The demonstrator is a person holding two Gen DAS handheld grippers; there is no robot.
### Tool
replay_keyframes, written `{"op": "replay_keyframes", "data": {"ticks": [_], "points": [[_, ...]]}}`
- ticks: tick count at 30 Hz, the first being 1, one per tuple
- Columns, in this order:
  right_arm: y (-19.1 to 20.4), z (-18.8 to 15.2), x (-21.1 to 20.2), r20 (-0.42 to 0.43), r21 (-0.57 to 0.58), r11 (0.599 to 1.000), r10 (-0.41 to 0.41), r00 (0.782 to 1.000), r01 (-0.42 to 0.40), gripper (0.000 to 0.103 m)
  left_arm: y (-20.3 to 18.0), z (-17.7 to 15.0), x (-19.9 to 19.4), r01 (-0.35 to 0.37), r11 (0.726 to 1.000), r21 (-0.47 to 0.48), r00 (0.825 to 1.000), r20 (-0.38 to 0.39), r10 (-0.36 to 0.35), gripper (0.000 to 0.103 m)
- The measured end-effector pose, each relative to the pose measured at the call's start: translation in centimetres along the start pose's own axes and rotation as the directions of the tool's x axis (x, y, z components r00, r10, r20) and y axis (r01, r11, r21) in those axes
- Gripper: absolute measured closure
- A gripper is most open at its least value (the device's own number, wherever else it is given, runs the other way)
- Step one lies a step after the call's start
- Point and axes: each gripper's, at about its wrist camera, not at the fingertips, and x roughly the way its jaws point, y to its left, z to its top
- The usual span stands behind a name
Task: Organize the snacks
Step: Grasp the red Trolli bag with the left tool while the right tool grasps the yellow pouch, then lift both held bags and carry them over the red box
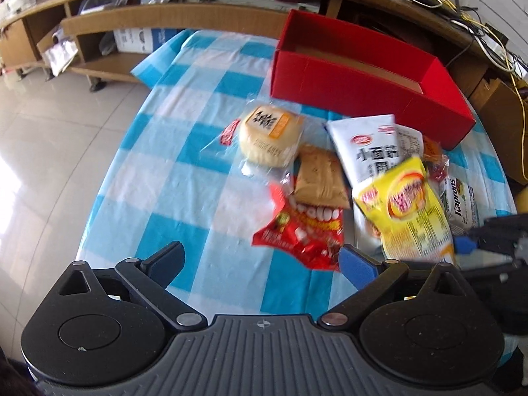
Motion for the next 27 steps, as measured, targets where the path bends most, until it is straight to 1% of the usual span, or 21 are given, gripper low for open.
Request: {"op": "replay_keyframes", "data": {"ticks": [2, 4, 5, 6, 7, 9, 10, 11, 12, 13, 14, 15, 16, 17, 18, 19, 20, 21, 23, 26, 27], "points": [[-0.2, -0.7, -0.4, -0.009, 0.014, 1.0, 0.01, 1.0, -0.01, 0.041, -1.2, 0.6, 1.1, -0.005, 0.999, 0.044, 1.0, -0.012, 0.006, 0.002], [-0.4, -1.0, -0.3, -0.011, 0.034, 0.999, 0.016, 1.0, -0.016, 0.041, -2.4, 1.1, 2.4, -0.023, 0.996, 0.087, 0.999, -0.034, 0.026, 0.003], [-0.3, -1.0, -0.2, -0.009, 0.032, 0.999, 0.012, 1.0, -0.012, 0.041, -3.0, 1.3, 3.0, -0.029, 0.994, 0.105, 0.999, -0.029, 0.032, 0.003], [-0.3, -1.0, -0.1, -0.006, 0.03, 1.0, 0.006, 1.0, -0.006, 0.04, -3.6, 1.4, 3.6, -0.048, 0.99, 0.136, 0.998, -0.024, 0.052, 0.003], [-0.2, -1.0, -0.1, -0.007, 0.026, 1.0, -0.002, 1.0, 0.002, 0.035, -4.2, 1.6, 4.3, -0.076, 0.983, 0.167, 0.996, -0.026, 0.081, 0.003], [-0.4, -0.8, 0.3, -0.013, 0.031, 1.0, 0.001, 1.0, -0.001, 0.033, -5.0, 1.6, 5.6, -0.107, 0.969, 0.222, 0.993, -0.029, 0.117, 0.003], [-0.4, -0.8, 0.4, -0.012, 0.033, 0.999, 0.006, 1.0, -0.006, 0.031, -5.1, 1.5, 6.3, -0.123, 0.964, 0.237, 0.99, -0.036, 0.135, 0.0], [-0.4, -0.8, 0.5, -0.01, 0.022, 1.0, 0.003, 1.0, -0.003, 0.028, -4.9, 1.4, 6.3, -0.119, 0.968, 0.22, 0.992, -0.016, 0.126, 0.0], [-0.2, -0.8, 0.7, -0.003, 0.009, 1.0, -0.007, 1.0, 0.007, 0.023, -4.6, 1.5, 6.4, -0.106, 0.973, 0.206, 0.993, -0.022, 0.113, 0.0], [-0.2, -0.8, 0.9, -0.007, 0.001, 1.0, -0.016, 1.0, 0.016, 0.014, -4.1, 1.6, 6.5, -0.087, 0.978, 0.188, 0.995, -0.037, 0.096, 0.001], [-0.1, -0.8, 1.1, -0.018, 0.001, 1.0, -0.012, 1.0, 0.012, 0.012, -3.6, 1.6, 6.6, -0.065, 0.984, 0.167, 0.996, -0.047, 0.074, 0.001], [-0.1, -0.9, 1.4, -0.025, 0.005, 1.0, 0.0, 1.0, 0.0, 0.012, -2.9, 1.6, 6.6, -0.035, 0.989, 0.142, 0.998, -0.053, 0.043, 0.004], [0.0, -1.0, 1.4, -0.018, -0.005, 1.0, -0.011, 1.0, 0.011, 0.011, -2.6, 1.4, 6.3, -0.03, 0.99, 0.137, 0.999, -0.041, 0.036, 0.009], [0.2, -1.1, 1.4, -0.018, -0.021, 0.999, -0.026, 1.0, 0.025, 0.015, -2.5, 1.3, 6.1, -0.032, 0.988, 0.152, 0.999, -0.035, 0.038, 0.011], [0.2, -1.2, 1.3, -0.018, -0.019, 0.999, -0.033, 0.999, 0.033, 0.018, -2.4, 1.0, 5.8, -0.023, 0.987, 0.158, 0.999, -0.041, 0.03, 0.016], [-0.1, -1.4, 1.2, -0.019, -0.002, 0.999, -0.037, 0.999, 0.037, 0.02, -2.4, 0.9, 5.4, -0.014, 0.987, 0.162, 0.999, -0.045, 0.022, 0.024], [-0.4, -1.6, 0.9, -0.019, 0.013, 0.999, -0.038, 0.999, 0.038, 0.023, -2.4, 0.6, 5.1, -0.016, 0.985, 0.174, 0.999, -0.047, 0.025, 0.024], [-0.6, -1.8, 0.7, -0.022, 0.028, 0.999, -0.034, 0.999, 0.034, 0.024, -2.3, 0.2, 4.9, -0.017, 0.983, 0.181, 0.998, -0.053, 0.027, 0.025], [-0.9, -2.3, 0.1, -0.03, 0.052, 0.998, -0.027, 0.999, 0.029, 0.034, -2.2, -0.8, 4.2, -0.008, 0.983, 0.185, 0.998, -0.065, 0.02, 0.026], [-1.1, -3.5, -0.8, -0.039, 0.077, 0.997, 0.001, 0.999, 0.002, 0.037, -2.3, -2.6, 3.2, 0.021, 0.977, 0.212, 0.995, -0.104, 0.001, 0.026], [-1.1, -4.0, -1.1, -0.039, 0.075, 0.997, 0.002, 0.999, 0.001, 0.037, -2.5, -3.1, 2.9, 0.022, 0.974, 0.228, 0.995, -0.104, 0.002, 0.025]]}}
